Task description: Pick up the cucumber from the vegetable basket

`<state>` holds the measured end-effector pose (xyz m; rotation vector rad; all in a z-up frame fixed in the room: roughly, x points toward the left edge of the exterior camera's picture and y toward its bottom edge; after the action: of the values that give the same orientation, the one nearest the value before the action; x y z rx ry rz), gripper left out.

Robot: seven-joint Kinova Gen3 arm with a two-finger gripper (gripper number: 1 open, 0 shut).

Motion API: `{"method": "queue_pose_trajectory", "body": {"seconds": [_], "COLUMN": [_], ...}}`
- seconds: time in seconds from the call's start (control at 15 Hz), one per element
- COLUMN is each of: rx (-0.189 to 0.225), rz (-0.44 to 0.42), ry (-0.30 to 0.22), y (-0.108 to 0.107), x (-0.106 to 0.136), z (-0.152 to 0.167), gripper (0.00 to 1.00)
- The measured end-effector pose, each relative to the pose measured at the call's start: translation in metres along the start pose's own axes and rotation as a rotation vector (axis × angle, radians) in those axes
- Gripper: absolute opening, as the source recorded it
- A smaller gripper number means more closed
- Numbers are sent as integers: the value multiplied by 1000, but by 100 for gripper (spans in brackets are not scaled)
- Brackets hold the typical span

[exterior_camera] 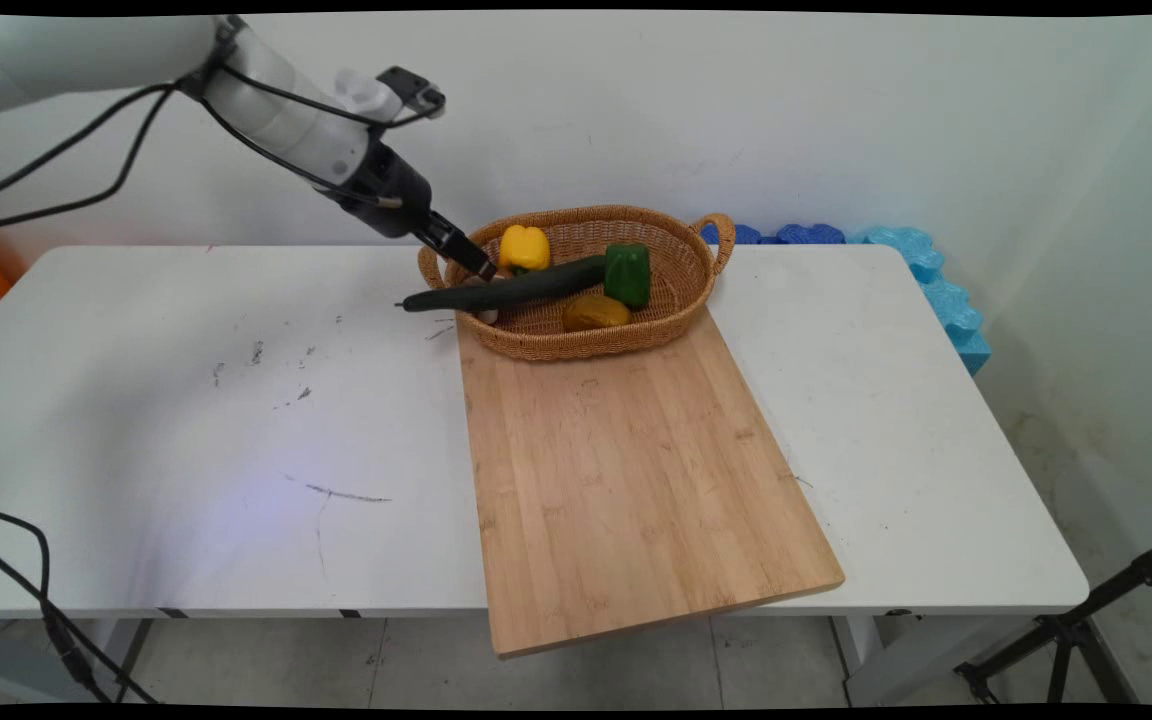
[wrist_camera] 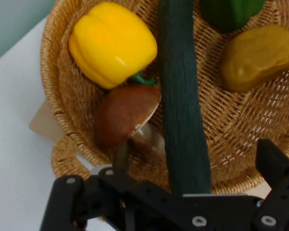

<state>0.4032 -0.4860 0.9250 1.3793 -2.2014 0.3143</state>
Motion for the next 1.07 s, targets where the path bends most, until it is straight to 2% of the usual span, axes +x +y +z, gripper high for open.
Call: {"method": "queue_pose_trajectory", "body": {"seconds": [0.4,0.87,0.93,1.07], "rx": [3,6,8,9], "rz": [-4,3,4,7], "ry": [-31,-43,-44,-45], "y": [9,13,13,14], "x": [5,8,8,9], "z": [31,51,53,56], "gripper": [100,100,0,0]}}
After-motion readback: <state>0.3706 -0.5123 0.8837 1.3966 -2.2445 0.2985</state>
